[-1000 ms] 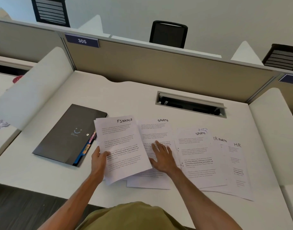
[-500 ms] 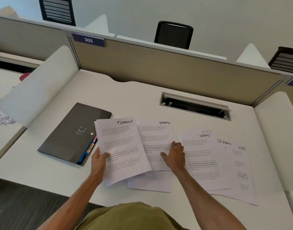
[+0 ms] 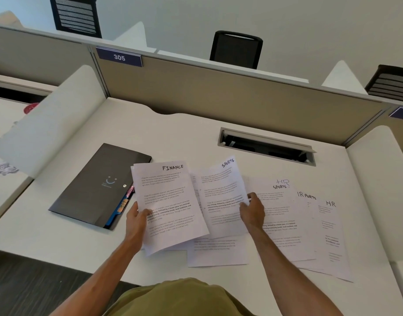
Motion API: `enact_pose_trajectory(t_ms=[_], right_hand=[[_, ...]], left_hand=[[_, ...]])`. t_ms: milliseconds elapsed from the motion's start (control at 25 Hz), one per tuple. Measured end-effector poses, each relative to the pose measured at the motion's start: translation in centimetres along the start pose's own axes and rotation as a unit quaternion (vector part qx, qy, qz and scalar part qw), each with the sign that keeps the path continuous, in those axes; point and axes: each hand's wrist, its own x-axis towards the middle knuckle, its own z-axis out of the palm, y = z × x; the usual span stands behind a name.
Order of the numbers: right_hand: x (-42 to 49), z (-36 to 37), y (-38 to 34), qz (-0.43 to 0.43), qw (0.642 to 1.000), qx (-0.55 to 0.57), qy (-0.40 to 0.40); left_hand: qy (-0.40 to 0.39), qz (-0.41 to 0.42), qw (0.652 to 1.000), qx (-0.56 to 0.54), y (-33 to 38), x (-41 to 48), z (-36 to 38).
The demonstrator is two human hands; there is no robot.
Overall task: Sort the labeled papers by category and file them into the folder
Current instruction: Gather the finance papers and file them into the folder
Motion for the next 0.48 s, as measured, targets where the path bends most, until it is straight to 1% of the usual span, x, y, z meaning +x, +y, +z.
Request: enact_pose_trajectory(t_ms=[200,360,480], right_hand=[[1.1,-6.2,1.6,0.068,0.993,-0.027,0.091],[2.7,-9.9,5.9,0.113,0.985,-0.063,0.114],[3.2,-11.6,8.9,0.134,0.978,-0.111,0.111]], left_hand=[[-0.01,0.003,1.0,-0.001,-0.3,-0.6,0.8],[-0.019,0.001,1.0,-0.007,-0.7,-1.0,1.6],[-0.021,0.001,1.0,-0.004,-1.0,-1.1,1.8]])
